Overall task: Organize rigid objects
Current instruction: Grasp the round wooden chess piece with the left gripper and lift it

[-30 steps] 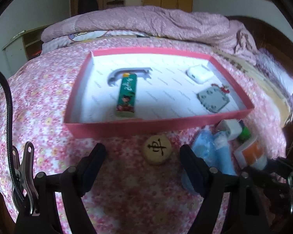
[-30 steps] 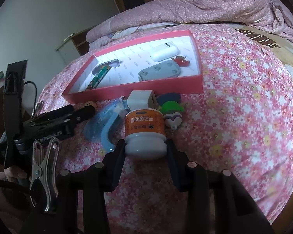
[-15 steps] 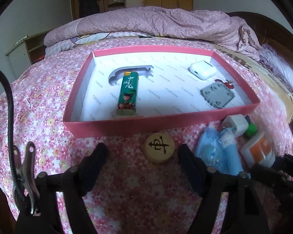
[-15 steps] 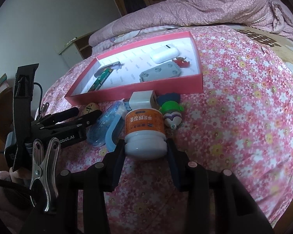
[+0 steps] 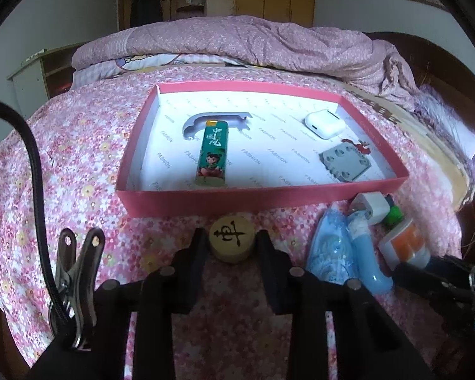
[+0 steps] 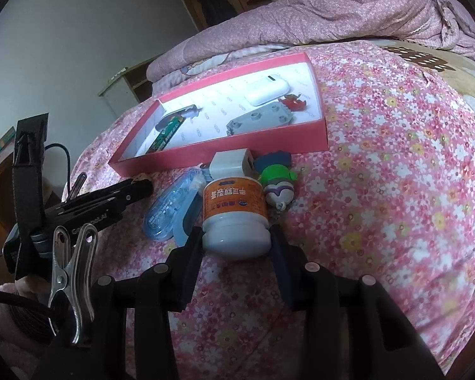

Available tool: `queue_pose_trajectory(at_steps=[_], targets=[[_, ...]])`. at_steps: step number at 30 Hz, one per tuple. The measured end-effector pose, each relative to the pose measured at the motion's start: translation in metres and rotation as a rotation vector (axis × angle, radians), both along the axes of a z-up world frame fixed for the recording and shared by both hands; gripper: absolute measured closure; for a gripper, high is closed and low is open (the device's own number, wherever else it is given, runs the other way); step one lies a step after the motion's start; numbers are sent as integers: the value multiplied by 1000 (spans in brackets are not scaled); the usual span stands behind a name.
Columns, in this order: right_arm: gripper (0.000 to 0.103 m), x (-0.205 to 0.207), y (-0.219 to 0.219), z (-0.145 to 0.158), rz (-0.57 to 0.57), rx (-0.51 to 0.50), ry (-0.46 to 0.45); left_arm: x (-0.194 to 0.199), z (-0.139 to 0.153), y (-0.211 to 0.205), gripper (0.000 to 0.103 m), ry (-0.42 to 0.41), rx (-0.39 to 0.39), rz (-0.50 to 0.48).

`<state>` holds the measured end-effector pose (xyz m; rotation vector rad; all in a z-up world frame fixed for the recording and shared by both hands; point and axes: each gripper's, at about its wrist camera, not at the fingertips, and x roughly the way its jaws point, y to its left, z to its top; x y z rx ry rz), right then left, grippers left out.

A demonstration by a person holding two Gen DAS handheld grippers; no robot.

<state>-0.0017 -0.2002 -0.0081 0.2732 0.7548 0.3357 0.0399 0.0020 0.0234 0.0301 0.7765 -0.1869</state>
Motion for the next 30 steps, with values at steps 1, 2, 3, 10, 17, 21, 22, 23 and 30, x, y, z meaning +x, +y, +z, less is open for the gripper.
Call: queue_pose_trajectory(at_steps=[1, 2, 3, 10, 17, 21, 22, 23, 30], targets=[[60, 0, 0, 0, 0, -6, -1, 0, 1, 1, 70, -2, -4, 1], [60, 0, 1, 0, -2, -12, -2, -1, 3, 3, 70, -6, -9, 4], [60, 0, 2, 1, -3, -18, -3, -2, 5, 4, 70, -10, -15, 5], [61, 0, 4, 1, -9, -23, -10, -5, 12, 12, 70, -24, -37, 15], [61, -4, 2, 2, -26, -22, -19, -9, 23, 20, 70, -54, -59, 25], [61, -6, -4, 4, -47, 1, -28, -5, 32, 22, 70, -72, -72, 27], [61, -6, -5, 4, -49, 4, -29, -3, 34, 22, 70, -77, -73, 26], [61, -7, -6, 4, -53, 10, -32, -1, 36, 22, 70, -82, -70, 27], [61, -8, -4, 7, -44, 15, -44, 16, 45, 23, 70, -109, -68, 40]])
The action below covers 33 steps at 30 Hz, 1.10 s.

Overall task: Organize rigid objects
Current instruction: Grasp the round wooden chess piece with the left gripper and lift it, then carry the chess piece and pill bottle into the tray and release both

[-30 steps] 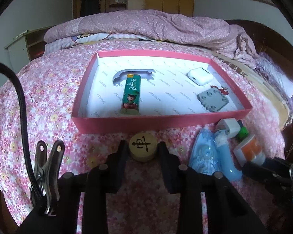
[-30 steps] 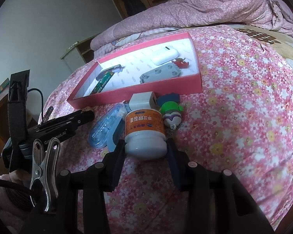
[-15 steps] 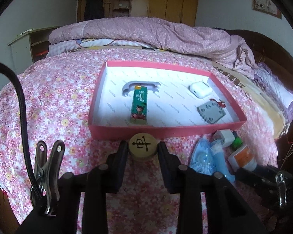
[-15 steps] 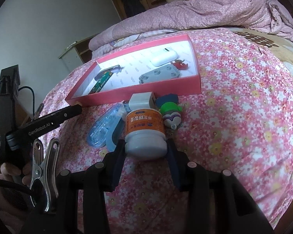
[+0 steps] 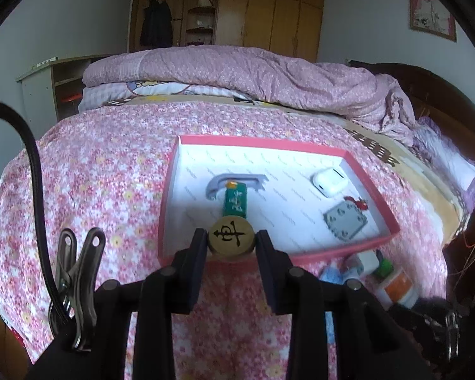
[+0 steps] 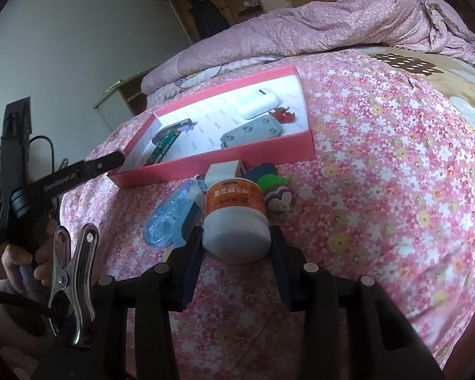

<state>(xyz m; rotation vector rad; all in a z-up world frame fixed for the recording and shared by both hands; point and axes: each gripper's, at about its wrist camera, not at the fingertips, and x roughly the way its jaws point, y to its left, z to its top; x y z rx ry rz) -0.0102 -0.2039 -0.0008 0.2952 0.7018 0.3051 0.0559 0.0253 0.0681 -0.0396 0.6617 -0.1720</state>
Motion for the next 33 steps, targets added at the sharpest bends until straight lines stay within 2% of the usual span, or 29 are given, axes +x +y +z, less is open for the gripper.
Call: queue_pose_trajectory(at_steps=[13, 26, 33], targets=[[61, -3, 2, 7, 16, 4, -31, 32, -21, 6, 70, 59, -8, 28], [61, 2, -2, 21, -1, -13, -64, 26, -24, -3, 60, 33, 61, 9], [61, 21, -8, 41, -32, -59, -110, 28, -25, -4, 60, 32, 54, 16]])
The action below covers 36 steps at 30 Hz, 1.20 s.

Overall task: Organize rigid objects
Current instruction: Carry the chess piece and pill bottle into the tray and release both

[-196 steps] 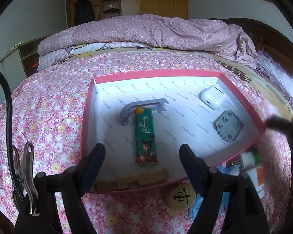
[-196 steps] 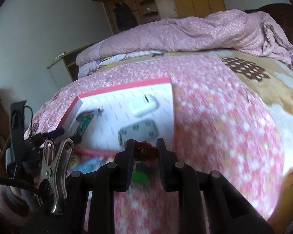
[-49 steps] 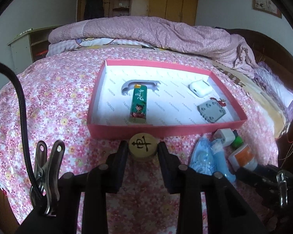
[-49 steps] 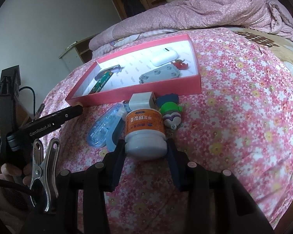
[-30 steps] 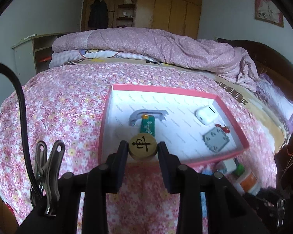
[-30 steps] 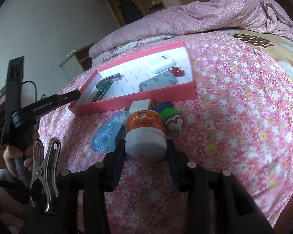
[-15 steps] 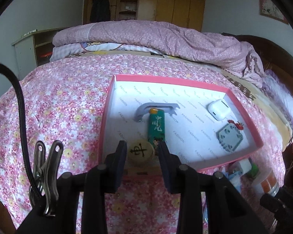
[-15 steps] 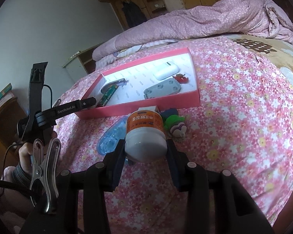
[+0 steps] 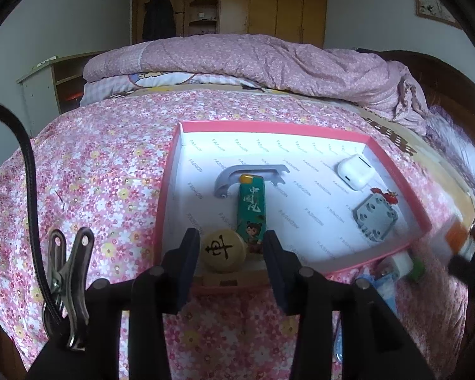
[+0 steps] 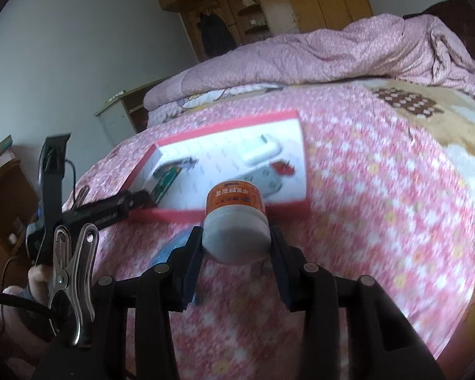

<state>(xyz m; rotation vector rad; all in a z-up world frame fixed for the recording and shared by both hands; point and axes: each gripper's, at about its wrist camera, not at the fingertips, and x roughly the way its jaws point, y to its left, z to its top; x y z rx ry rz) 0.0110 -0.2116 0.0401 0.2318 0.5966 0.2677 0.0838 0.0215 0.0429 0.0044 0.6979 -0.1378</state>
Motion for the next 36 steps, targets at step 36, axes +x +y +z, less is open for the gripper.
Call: queue_pose_trajectory(at_steps=[36], targets=[[59, 36, -16, 5, -118, -69, 24, -14, 15, -1, 54, -7, -10, -40]])
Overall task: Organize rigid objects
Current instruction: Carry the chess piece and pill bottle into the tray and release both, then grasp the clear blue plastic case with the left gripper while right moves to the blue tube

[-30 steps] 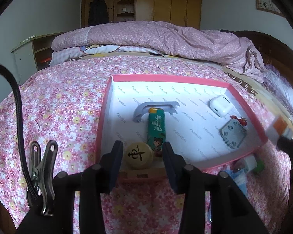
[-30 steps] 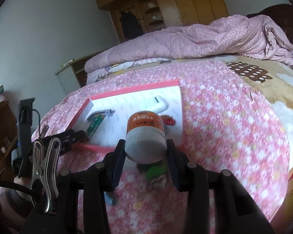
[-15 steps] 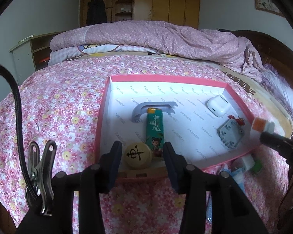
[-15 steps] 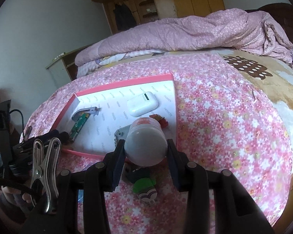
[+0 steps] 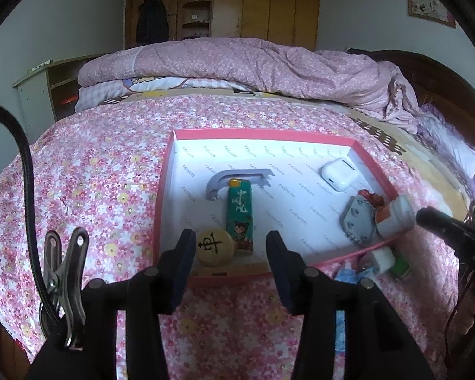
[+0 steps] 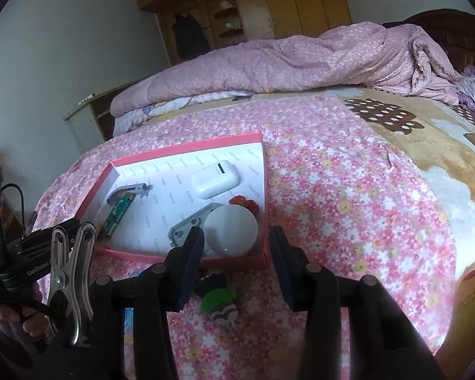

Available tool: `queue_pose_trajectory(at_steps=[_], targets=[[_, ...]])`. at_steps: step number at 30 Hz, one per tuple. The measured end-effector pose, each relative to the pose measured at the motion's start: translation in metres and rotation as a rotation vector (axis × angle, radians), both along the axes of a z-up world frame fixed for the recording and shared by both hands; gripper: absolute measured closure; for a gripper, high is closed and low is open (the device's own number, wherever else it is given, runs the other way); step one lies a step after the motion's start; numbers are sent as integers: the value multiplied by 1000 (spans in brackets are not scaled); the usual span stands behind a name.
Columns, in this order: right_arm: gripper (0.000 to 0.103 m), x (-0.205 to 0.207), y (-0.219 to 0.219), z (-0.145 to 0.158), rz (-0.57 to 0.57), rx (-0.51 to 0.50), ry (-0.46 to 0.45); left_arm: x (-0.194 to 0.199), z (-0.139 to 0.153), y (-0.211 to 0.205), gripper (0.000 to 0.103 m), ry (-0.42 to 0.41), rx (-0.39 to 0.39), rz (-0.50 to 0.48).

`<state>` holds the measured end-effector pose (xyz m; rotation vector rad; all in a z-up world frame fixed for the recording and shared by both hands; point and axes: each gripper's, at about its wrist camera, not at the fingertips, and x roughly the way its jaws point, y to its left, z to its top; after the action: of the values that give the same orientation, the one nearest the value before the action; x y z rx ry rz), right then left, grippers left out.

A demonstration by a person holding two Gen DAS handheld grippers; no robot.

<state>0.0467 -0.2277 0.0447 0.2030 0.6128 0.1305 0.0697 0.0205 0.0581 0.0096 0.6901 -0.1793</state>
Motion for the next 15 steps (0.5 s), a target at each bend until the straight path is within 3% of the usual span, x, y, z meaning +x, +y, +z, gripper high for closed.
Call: queue_pose_trajectory(at_steps=[7, 15], targets=[[59, -19, 0, 0, 8, 10, -7, -14, 5, -4, 54, 20, -40, -42], [59, -44, 5, -11, 38, 13, 23, -36, 6, -18, 54, 26, -21, -104]])
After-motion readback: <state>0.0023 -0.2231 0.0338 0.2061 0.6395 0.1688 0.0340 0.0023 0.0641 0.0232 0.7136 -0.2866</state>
